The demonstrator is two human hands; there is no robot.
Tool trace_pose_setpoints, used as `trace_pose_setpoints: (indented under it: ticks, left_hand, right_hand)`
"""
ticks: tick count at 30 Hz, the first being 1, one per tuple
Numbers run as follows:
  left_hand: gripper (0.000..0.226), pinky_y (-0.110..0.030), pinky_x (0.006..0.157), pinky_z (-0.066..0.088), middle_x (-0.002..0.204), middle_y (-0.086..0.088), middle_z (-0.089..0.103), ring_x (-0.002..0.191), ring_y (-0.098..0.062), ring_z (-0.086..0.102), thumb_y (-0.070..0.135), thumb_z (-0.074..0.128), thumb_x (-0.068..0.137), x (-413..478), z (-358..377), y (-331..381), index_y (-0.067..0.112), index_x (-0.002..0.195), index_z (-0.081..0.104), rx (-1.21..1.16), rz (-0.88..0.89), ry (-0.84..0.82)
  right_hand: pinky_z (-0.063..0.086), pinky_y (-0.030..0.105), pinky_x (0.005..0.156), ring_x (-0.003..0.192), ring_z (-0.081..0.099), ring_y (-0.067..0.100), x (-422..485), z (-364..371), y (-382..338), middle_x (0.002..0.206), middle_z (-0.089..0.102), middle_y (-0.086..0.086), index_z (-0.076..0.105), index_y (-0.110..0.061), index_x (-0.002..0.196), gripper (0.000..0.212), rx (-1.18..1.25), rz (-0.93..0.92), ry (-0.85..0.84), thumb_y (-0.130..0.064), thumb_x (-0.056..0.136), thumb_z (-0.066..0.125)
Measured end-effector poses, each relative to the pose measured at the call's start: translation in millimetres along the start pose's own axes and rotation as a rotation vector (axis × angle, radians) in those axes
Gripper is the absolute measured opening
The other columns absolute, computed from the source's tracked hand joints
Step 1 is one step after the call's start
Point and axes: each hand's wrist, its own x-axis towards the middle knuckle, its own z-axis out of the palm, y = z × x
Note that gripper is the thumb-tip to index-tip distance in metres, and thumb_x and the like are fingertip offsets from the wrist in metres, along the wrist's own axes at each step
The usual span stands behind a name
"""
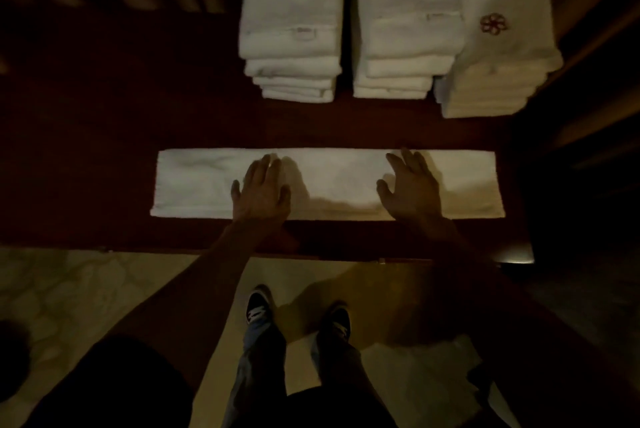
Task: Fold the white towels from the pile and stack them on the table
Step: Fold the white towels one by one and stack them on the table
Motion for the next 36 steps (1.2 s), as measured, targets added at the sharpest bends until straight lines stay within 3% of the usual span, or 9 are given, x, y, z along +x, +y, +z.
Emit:
trace_pose_setpoints:
  ticks: [5, 10, 13, 22, 26, 28, 31, 34, 36]
  left_hand:
    - [0.066, -0.059, 0.118, 0.013, 0.165, -0.002, 0.018, 0.152, -0.023, 0.012, 0.045, 0.043, 0.101, 6.3, -27.8, -49.8, 0.021, 0.157, 0.020, 0.065, 0.034, -0.037]
    - [0.064, -0.056, 0.110, 0.034, 0.155, -0.007, 0.037, 0.142, -0.028, 0.035, 0.049, 0.050, 0.095, 34.8, -35.6, -31.0, 0.017, 0.149, 0.036, 0.035, 0.247, -0.034]
    - [0.061, -0.050, 0.105, 0.041, 0.148, -0.008, 0.045, 0.137, -0.029, 0.041, 0.046, 0.055, 0.094, 53.0, -28.0, 2.8, 0.016, 0.145, 0.044, 0.003, 0.380, -0.071]
    - [0.053, -0.046, 0.106, 0.041, 0.142, -0.012, 0.052, 0.134, -0.030, 0.046, 0.037, 0.058, 0.098, 83.8, 32.1, 148.4, 0.010, 0.142, 0.049, -0.029, 0.704, -0.233]
    - [0.052, -0.049, 0.105, 0.042, 0.142, -0.012, 0.052, 0.133, -0.030, 0.046, 0.035, 0.060, 0.097, 94.6, 68.0, 211.8, 0.013, 0.142, 0.049, -0.003, 0.740, -0.295]
    - [0.052, -0.050, 0.106, 0.040, 0.143, -0.011, 0.051, 0.135, -0.030, 0.044, 0.034, 0.059, 0.097, 102.8, 84.9, 241.4, 0.013, 0.143, 0.047, 0.003, 0.742, -0.321]
    - [0.054, -0.050, 0.109, 0.038, 0.147, -0.011, 0.047, 0.138, -0.030, 0.041, 0.032, 0.058, 0.099, 114.9, 106.2, 281.8, 0.013, 0.147, 0.042, 0.021, 0.751, -0.335]
    - [0.054, -0.049, 0.107, 0.038, 0.147, -0.010, 0.047, 0.137, -0.030, 0.039, 0.029, 0.058, 0.098, 123.1, 121.6, 315.4, 0.016, 0.147, 0.041, 0.046, 0.740, -0.309]
    - [0.054, -0.048, 0.106, 0.037, 0.146, -0.010, 0.047, 0.137, -0.031, 0.038, 0.027, 0.058, 0.098, 125.2, 128.4, 329.7, 0.016, 0.147, 0.040, 0.061, 0.712, -0.297]
  right_hand:
    - [0.029, 0.050, 0.118, 0.152, 0.016, 0.030, -4.5, 18.8, -62.5, 0.164, 0.023, 0.004, 0.036, -0.023, 0.153, 0.062, -0.003, 0.000, -0.022, -0.044, 0.097, 0.055]
    - [0.037, 0.053, 0.112, 0.149, 0.024, 0.033, -17.3, 15.5, -69.6, 0.159, 0.034, 0.010, 0.041, -0.018, 0.150, 0.066, 0.042, 0.101, 0.020, -0.051, 0.094, 0.053]
    - [0.046, 0.054, 0.104, 0.141, 0.038, 0.034, -30.9, 5.7, -50.1, 0.149, 0.047, 0.014, 0.048, -0.012, 0.143, 0.062, 0.074, 0.183, 0.131, -0.044, 0.092, 0.063]
    - [0.051, 0.044, 0.094, 0.117, 0.059, 0.034, -65.1, -25.8, 47.4, 0.123, 0.066, 0.011, 0.056, -0.016, 0.133, 0.050, 0.353, 0.706, 0.293, -0.046, 0.094, 0.061]
    - [0.052, 0.050, 0.093, 0.112, 0.060, 0.031, -62.5, -23.7, 99.0, 0.118, 0.065, 0.007, 0.061, -0.016, 0.122, 0.044, 0.468, 0.841, 0.314, -0.048, 0.092, 0.058]
    - [0.048, 0.042, 0.099, 0.119, 0.057, 0.030, -57.0, -25.2, 122.5, 0.124, 0.063, 0.007, 0.061, -0.016, 0.122, 0.045, 0.515, 0.908, 0.301, -0.049, 0.093, 0.059]
    - [0.044, 0.033, 0.090, 0.119, 0.056, 0.026, -44.8, -26.1, 150.3, 0.127, 0.061, 0.006, 0.061, -0.014, 0.123, 0.049, 0.548, 0.941, 0.261, -0.051, 0.091, 0.065]
    - [0.045, 0.028, 0.076, 0.101, 0.058, 0.017, -31.3, -25.6, 161.4, 0.117, 0.061, 0.002, 0.060, -0.016, 0.121, 0.048, 0.566, 0.979, 0.248, -0.050, 0.088, 0.069]
    - [0.053, 0.031, 0.080, 0.100, 0.058, 0.016, -23.5, -23.1, 165.5, 0.116, 0.060, 0.000, 0.059, -0.018, 0.117, 0.043, 0.596, 0.998, 0.230, -0.046, 0.087, 0.071]
